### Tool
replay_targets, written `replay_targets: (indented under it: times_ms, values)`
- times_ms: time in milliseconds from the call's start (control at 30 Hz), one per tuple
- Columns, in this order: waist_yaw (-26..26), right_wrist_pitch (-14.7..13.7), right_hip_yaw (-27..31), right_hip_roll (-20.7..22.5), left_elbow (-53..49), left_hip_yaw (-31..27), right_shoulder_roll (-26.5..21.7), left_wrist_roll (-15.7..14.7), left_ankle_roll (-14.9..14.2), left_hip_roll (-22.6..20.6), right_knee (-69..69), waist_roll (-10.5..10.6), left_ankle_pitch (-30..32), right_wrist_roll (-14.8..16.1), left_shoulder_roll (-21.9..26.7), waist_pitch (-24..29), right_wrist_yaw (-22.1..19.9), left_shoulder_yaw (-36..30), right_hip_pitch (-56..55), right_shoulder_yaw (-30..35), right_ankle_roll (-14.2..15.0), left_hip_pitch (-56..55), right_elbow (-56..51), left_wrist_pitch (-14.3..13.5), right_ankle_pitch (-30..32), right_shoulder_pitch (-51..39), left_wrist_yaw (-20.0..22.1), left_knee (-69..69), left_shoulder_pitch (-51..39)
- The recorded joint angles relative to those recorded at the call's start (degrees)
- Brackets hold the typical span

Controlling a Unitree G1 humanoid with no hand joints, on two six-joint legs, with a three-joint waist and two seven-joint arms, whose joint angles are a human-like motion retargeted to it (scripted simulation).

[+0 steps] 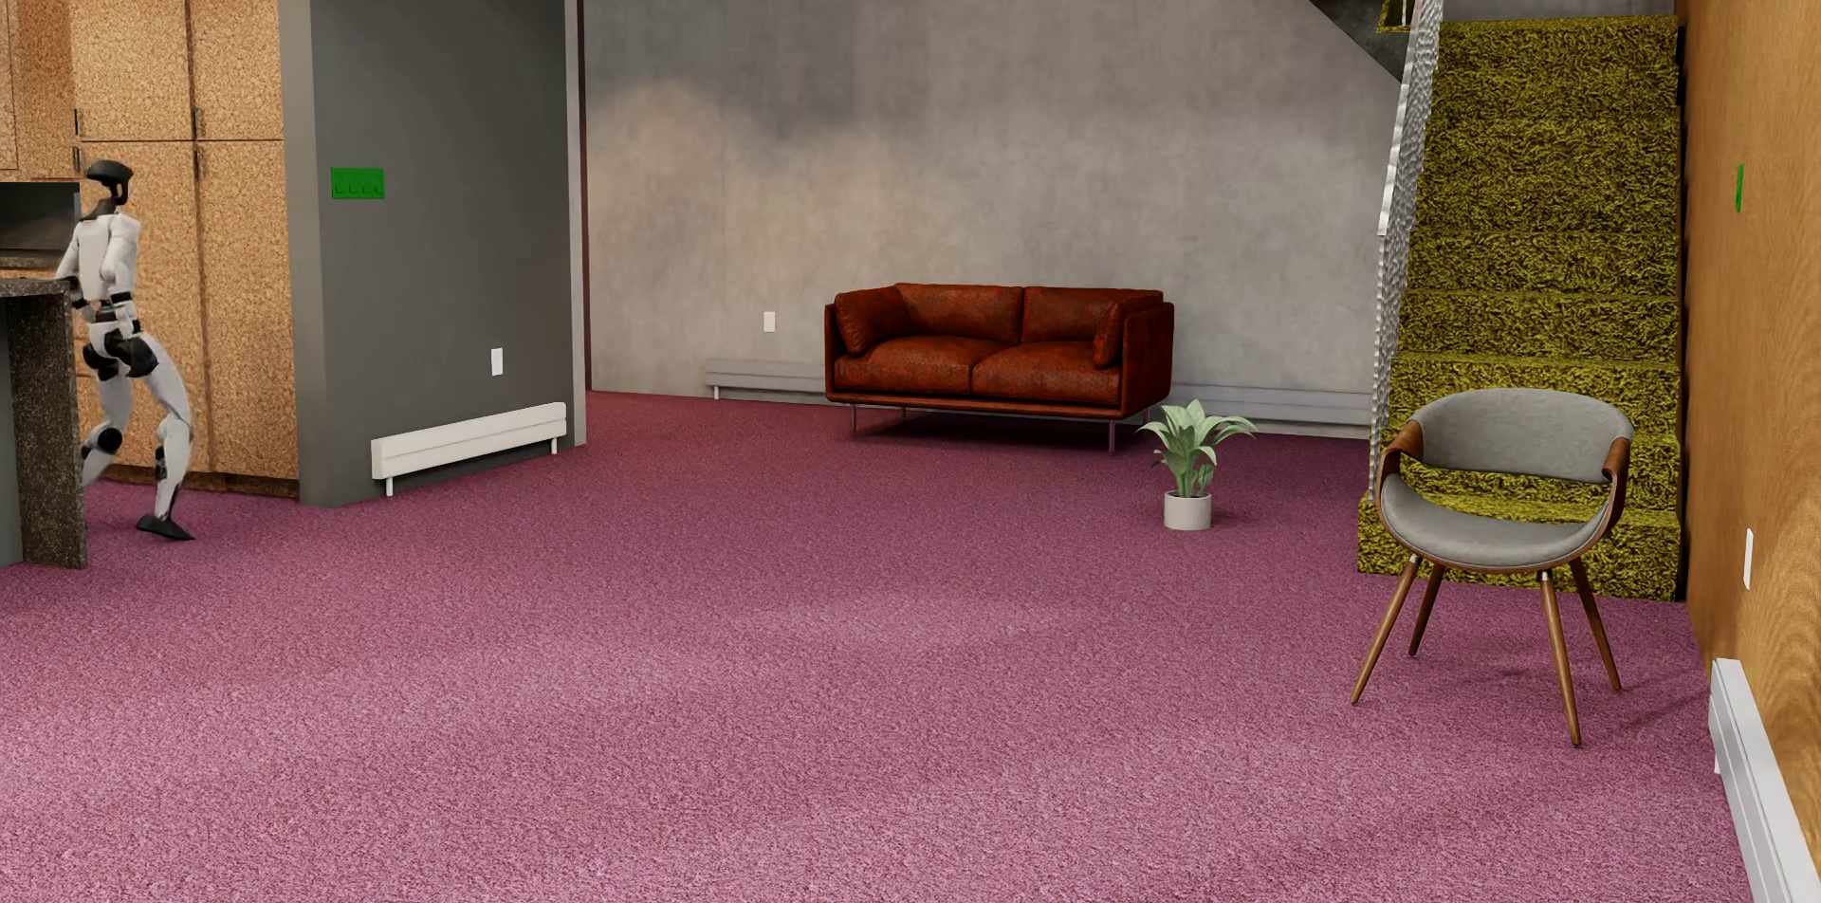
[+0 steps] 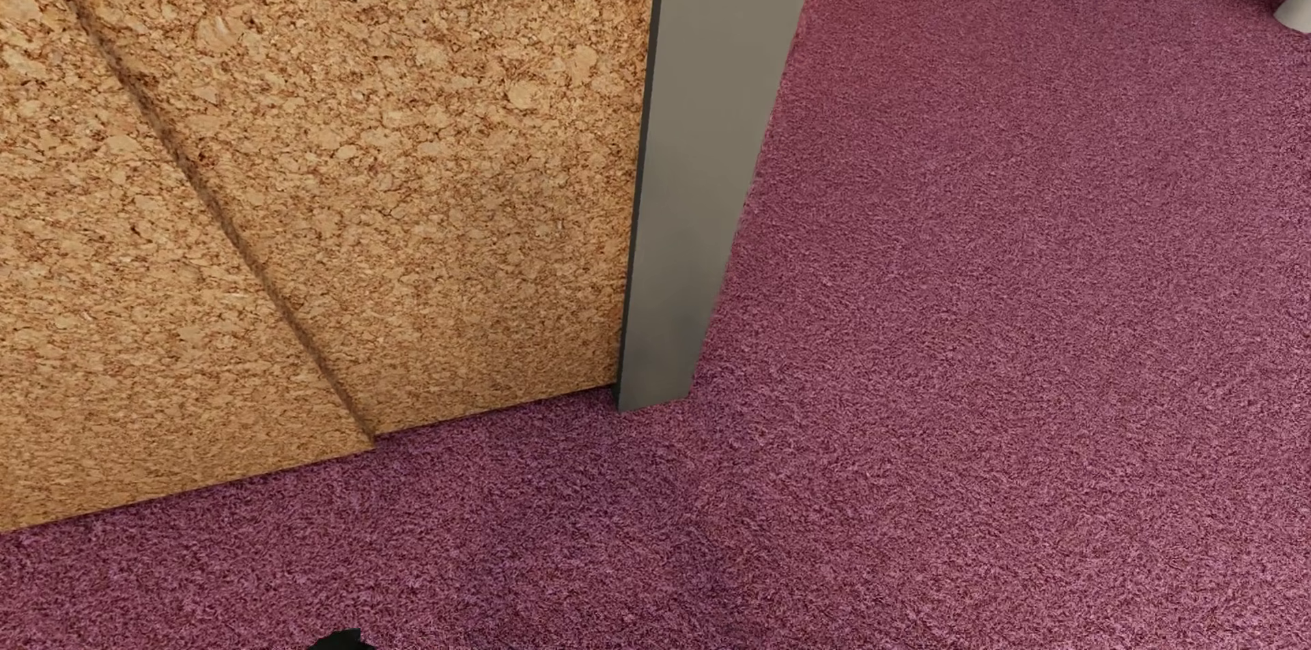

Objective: Head to the chair

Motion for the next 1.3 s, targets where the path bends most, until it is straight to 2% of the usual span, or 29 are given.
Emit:
replay_targets:
  times_ms: [100, 133, 200, 233, 300, 333, 400, 433, 500, 567, 600, 633, 700, 767, 800, 833, 867, 933, 967, 1000, 1033, 1100, 1133, 1167, 1200, 1233, 1267, 1300]
  values:
    - [-0.52, 0.0, 0.0, -1.4, -5.76, 0.0, 0.99, 0.0, 0.0, 1.05, 1.18, 0.61, -1.03, 0.0, -0.27, 0.16, 0.0, -1.52, -2.64, 3.88, 0.0, 0.38, 1.29, 0.0, -5.33, 1.13, 0.0, 1.02, -0.17]
    - [-0.84, 0.0, 0.0, -2.23, -6.92, 0.0, 1.35, 0.0, 0.0, 1.06, 2.7, 0.95, -0.71, 0.0, -0.79, 0.16, 0.0, -1.51, -3.84, 4.24, 0.0, 2.22, 1.59, 0.0, -4.23, 1.52, 0.0, 0.32, 0.51]
    - [-2.12, 0.0, 0.0, -3.68, -7.99, 0.0, 2.36, 0.0, 0.0, -0.13, 6.69, 1.12, 0.91, 0.0, -1.59, -0.05, 0.0, -1.15, -7.09, 3.04, 0.0, 7.29, 1.9, 0.0, 4.76, 2.39, 0.0, -3.0, 2.0]
    - [-3.89, 0.0, 0.0, -4.33, -7.62, 0.0, 2.33, 0.0, 0.0, -0.36, 9.29, 1.65, 1.8, 0.0, -1.98, -0.4, 0.0, -1.55, -7.87, 5.09, 0.0, 9.6, 1.16, 0.0, 6.97, 2.79, 0.0, -4.11, 2.72]
    - [-6.9, 0.0, 0.0, -3.62, -5.73, 0.0, 2.63, 0.0, 0.0, -0.75, 11.37, 1.49, 3.64, 0.0, -2.21, -1.07, 0.0, -1.65, -9.16, 3.04, 0.0, 13.52, 1.84, 0.0, 10.06, 3.54, 0.0, -4.8, 4.48]
    - [-7.85, 0.0, 0.0, -1.92, -4.12, 0.0, 2.88, 0.0, 0.0, 1.03, 13.98, 1.97, 4.93, 0.0, -2.3, -1.24, 0.0, -1.56, -11.14, 3.32, 0.0, 13.34, 1.91, 0.0, 10.28, 3.41, 0.0, -2.24, 4.75]
    - [-7.03, 0.0, 0.0, 2.1, 1.23, 0.0, 2.64, 0.0, 0.0, 3.98, 16.36, 2.28, 8.33, 0.0, -3.35, -0.79, 0.0, -0.78, -9.63, 3.68, 0.0, 10.82, 3.17, 0.0, 4.33, 1.35, 0.0, 7.16, 5.74]
    - [-4.85, 0.0, 0.0, 3.92, 4.24, 0.0, 1.93, 0.0, 0.0, 3.47, 15.86, 2.13, 7.43, 0.0, -3.77, -0.54, 0.0, -1.22, -7.96, 3.32, 0.0, 7.5, 2.38, 0.0, 0.49, 0.34, 0.0, 14.34, 6.17]
    - [1.44, 0.0, 0.0, 8.8, 8.93, 0.0, 0.8, 0.0, 0.0, -0.79, 12.17, 2.27, 5.55, 0.0, -4.47, -0.08, 0.0, -2.15, -2.76, -0.21, 0.0, 0.22, 1.23, 0.0, -6.68, -3.25, 0.0, 25.56, 8.18]
    - [6.22, 0.0, 0.0, 13.56, 11.79, 0.0, -0.43, 0.0, 0.0, -5.77, 3.0, 2.5, 3.79, 0.0, -4.66, 0.12, 0.0, -5.15, 6.59, -3.13, 0.0, -9.86, -2.31, 0.0, -15.85, -7.61, 0.0, 28.07, 10.9]
    - [8.33, 0.0, 0.0, 15.64, 12.48, 0.0, -1.63, 0.0, 0.0, -7.94, -3.22, 2.79, 3.7, 0.0, -4.61, 0.57, 0.0, -7.24, 13.85, -4.05, 0.0, -14.14, -6.16, 0.0, -20.76, -8.81, 0.0, 25.4, 12.21]
    - [11.13, 0.0, 0.0, 15.82, 13.07, 0.0, -2.0, 0.0, 0.0, -10.08, -7.41, 2.23, 4.09, 0.0, -4.3, 0.35, 0.0, -8.23, 19.31, -4.98, 0.0, -19.12, -8.07, 0.0, -24.58, -10.41, 0.0, 21.21, 13.47]
    - [17.58, 0.0, 0.0, 14.64, 15.14, 0.0, -3.22, 0.0, 0.0, -10.23, -12.87, 1.42, 7.12, 0.0, -4.07, -0.1, 0.0, -8.99, 28.07, -6.37, 0.0, -28.13, -13.47, 0.0, -30.89, -13.54, 0.0, 11.84, 14.93]
    - [21.41, 0.0, 0.0, 13.21, 18.18, 0.0, -4.67, 0.0, 0.0, -9.32, -14.6, 0.56, 9.8, 0.0, -2.82, -0.03, 0.0, -10.96, 37.48, -5.47, 0.0, -33.9, -17.8, 0.0, -36.19, -16.94, 0.0, 0.33, 14.75]
    - [23.29, 0.0, 0.0, 12.3, 18.88, 0.0, -5.36, 0.0, 0.0, -8.81, -15.41, 0.28, 9.86, 0.0, -2.04, 0.08, 0.0, -10.76, 40.71, -4.0, 0.0, -35.23, -18.93, 0.0, -36.84, -18.52, 0.0, -5.75, 14.71]
    - [25.51, 0.0, 0.0, 10.79, 19.69, 0.0, -5.79, 0.0, 0.0, -7.92, -15.5, 0.37, 8.67, 0.0, -1.56, -0.41, 0.0, -11.01, 43.35, -2.42, 0.0, -36.33, -18.96, 0.0, -35.4, -19.52, 0.0, -8.0, 14.44]
    - [27.61, 0.0, 0.0, 8.51, 21.14, 0.0, -5.63, 0.0, 0.0, -7.82, -14.53, -0.26, 6.44, 0.0, -1.24, -0.79, 0.0, -11.45, 44.77, -0.69, 0.0, -37.24, -17.51, 0.0, -31.22, -19.84, 0.0, -5.8, 13.76]
    - [29.22, 0.0, 0.0, 5.15, 23.56, 0.0, -3.47, 0.0, 0.0, -9.29, -4.84, -2.91, 7.69, 0.0, -0.78, -1.6, 0.0, -11.56, 43.59, 3.12, 0.0, -38.82, -12.2, 0.0, -15.03, -18.16, 0.0, 4.88, 12.63]
    - [27.96, 0.0, 0.0, 3.28, 25.57, 0.0, -2.17, 0.0, 0.0, -10.24, 4.46, -4.0, 5.91, 0.0, -1.15, -0.97, 0.0, -13.36, 40.35, 5.88, 0.0, -38.15, -8.21, 0.0, -5.06, -17.36, 0.0, 12.45, 11.01]
    - [24.95, 0.0, 0.0, 3.17, 24.91, 0.0, -3.27, 0.0, 0.0, -13.06, 16.81, -2.77, 2.2, 0.0, -2.67, 2.12, 0.0, -11.47, 37.61, 7.89, 0.0, -32.13, -8.32, 0.0, 4.44, -15.25, 0.0, 15.19, 9.45]
    - [21.01, 0.0, 0.0, 2.82, 23.89, 0.0, -2.53, 0.0, 0.0, -14.64, 29.51, -2.41, -0.58, 0.0, -3.85, 1.66, 0.0, -11.91, 30.43, 10.07, 0.0, -28.08, -5.65, 0.0, 4.31, -14.5, 0.0, 14.88, 7.89]
    - [11.56, 0.0, 0.0, 4.87, 16.65, 0.0, -1.32, 0.0, 0.0, -16.67, 41.83, -0.55, -0.81, 0.0, -5.08, 1.6, 0.0, -10.14, 18.0, 12.39, 0.0, -15.11, -2.94, 0.0, -3.04, -9.22, 0.0, 8.03, 5.76]
    - [7.66, 0.0, 0.0, 6.82, 11.79, 0.0, -0.27, 0.0, 0.0, -16.13, 40.81, 0.69, 0.1, 0.0, -5.7, 1.04, 0.0, -7.87, 10.4, 11.25, 0.0, -8.56, -0.69, 0.0, -3.63, -6.54, 0.0, 3.18, 4.74]
    - [3.3, 0.0, 0.0, 7.51, 6.26, 0.0, 0.59, 0.0, 0.0, -16.16, 32.89, 1.26, 1.27, 0.0, -5.59, 1.08, 0.0, -6.06, 5.67, 8.97, 0.0, -0.3, 0.28, 0.0, -0.73, -2.7, 0.0, -2.46, 4.55]
    - [-0.83, 0.0, 0.0, 8.35, 2.07, 0.0, -0.83, 0.0, 0.0, -15.54, 21.28, 1.59, 2.4, 0.0, -4.89, 1.05, 0.0, -5.76, 1.66, 14.36, 0.0, 6.17, 1.09, 0.0, 4.02, -1.21, 0.0, -6.88, 2.64]
    - [-4.03, 0.0, 0.0, 8.76, -1.77, 0.0, -1.42, 0.0, 0.0, -14.54, 9.95, 1.85, 2.37, 0.0, -4.34, 1.17, 0.0, -3.43, -2.24, 16.11, 0.0, 11.68, 1.22, 0.0, 6.44, 0.76, 0.0, -9.81, 0.34]
    - [-7.34, 0.0, 0.0, 8.65, -5.32, 0.0, -1.97, 0.0, 0.0, -13.77, -1.14, 2.05, 0.91, 0.0, -3.33, 1.02, 0.0, -1.6, -4.59, 16.85, 0.0, 16.93, 1.43, 0.0, 1.39, 2.66, 0.0, -12.76, -2.03]
    - [-9.72, 0.0, 0.0, 8.54, -7.85, 0.0, -2.65, 0.0, 0.0, -13.17, -9.26, 2.29, -1.29, 0.0, -2.38, 0.38, 0.0, -0.55, -7.06, 17.35, 0.0, 21.41, 1.36, 0.0, -12.79, 4.4, 0.0, -14.29, -4.73]
